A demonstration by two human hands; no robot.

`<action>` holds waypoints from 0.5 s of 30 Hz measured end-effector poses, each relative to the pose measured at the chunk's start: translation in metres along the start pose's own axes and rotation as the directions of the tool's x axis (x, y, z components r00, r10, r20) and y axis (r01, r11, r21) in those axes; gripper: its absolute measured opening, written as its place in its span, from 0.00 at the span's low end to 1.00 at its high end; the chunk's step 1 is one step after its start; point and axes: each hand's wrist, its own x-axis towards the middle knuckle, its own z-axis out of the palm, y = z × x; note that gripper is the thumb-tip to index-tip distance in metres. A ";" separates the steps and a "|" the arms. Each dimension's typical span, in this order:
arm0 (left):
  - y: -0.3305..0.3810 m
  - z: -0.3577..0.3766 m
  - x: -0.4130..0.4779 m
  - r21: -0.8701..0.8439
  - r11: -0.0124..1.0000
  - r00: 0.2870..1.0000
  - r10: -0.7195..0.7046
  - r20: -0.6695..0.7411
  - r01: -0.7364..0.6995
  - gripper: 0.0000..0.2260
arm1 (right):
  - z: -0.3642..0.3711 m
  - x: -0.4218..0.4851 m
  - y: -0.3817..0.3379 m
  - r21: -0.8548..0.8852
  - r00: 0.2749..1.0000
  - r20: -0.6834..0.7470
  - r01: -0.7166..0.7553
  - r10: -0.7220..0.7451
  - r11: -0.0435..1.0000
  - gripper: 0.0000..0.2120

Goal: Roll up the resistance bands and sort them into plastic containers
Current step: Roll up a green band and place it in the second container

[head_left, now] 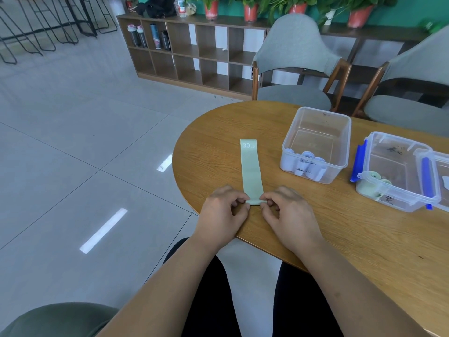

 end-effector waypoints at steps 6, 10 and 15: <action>0.001 0.004 0.000 0.004 0.999 0.999 -0.032 -0.025 0.032 0.07 | 0.001 0.000 -0.001 -0.033 1.000 -0.022 -0.007 0.006 0.999 0.09; 0.003 0.003 0.000 0.008 0.999 0.999 -0.035 -0.026 0.035 0.06 | -0.001 0.001 -0.002 0.059 0.999 -0.032 -0.034 0.036 0.998 0.05; 0.001 0.004 -0.001 0.028 0.999 0.999 -0.028 -0.039 0.029 0.05 | 0.000 0.002 0.000 0.074 0.999 -0.020 -0.047 0.048 0.996 0.03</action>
